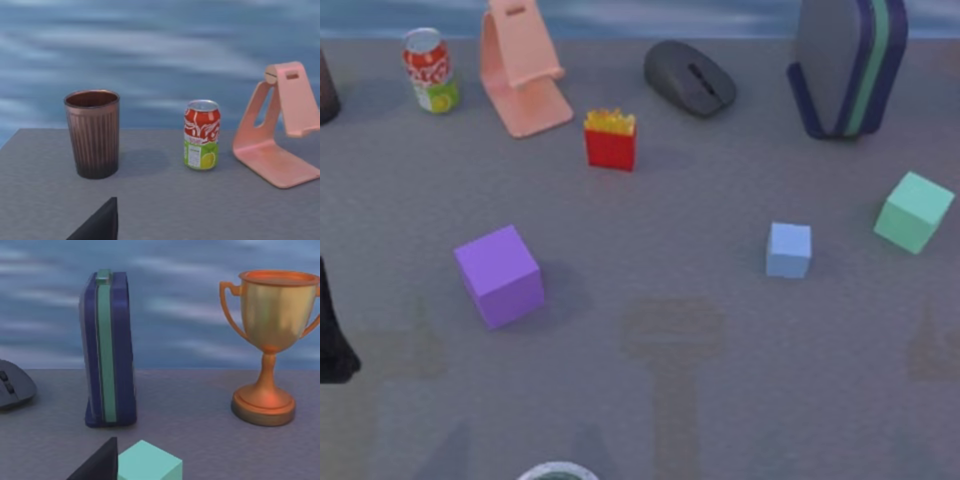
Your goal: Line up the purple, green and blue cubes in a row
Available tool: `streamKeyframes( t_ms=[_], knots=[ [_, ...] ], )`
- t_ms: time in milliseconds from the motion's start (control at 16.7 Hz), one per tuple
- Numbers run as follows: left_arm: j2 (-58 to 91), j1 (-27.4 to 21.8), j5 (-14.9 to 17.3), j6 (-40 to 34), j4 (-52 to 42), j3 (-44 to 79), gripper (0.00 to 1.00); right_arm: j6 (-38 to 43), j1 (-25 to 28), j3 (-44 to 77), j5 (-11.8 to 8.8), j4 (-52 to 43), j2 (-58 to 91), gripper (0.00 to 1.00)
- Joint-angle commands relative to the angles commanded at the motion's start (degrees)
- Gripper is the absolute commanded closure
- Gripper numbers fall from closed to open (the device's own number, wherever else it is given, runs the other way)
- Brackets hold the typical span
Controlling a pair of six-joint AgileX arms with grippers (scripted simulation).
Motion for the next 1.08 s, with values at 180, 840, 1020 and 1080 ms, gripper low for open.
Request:
streamKeyframes(
  t_ms=[180, 840, 1020, 1080],
  knots=[
    [0.0, 0.0, 0.0, 0.0, 0.0, 0.0, 0.00, 0.2, 0.1, 0.6, 0.0, -0.4, 0.6, 0.00],
    [0.0, 0.0, 0.0, 0.0, 0.0, 0.0, 0.00, 11.9, 9.1, 40.5, 0.0, -26.3, 45.8, 0.00],
    [0.0, 0.0, 0.0, 0.0, 0.0, 0.0, 0.00, 16.5, 12.6, 56.1, 0.1, -36.8, 66.2, 0.00],
    [0.0, 0.0, 0.0, 0.0, 0.0, 0.0, 0.00, 18.0, 13.7, 61.2, 0.1, -40.3, 72.8, 0.00]
  ],
)
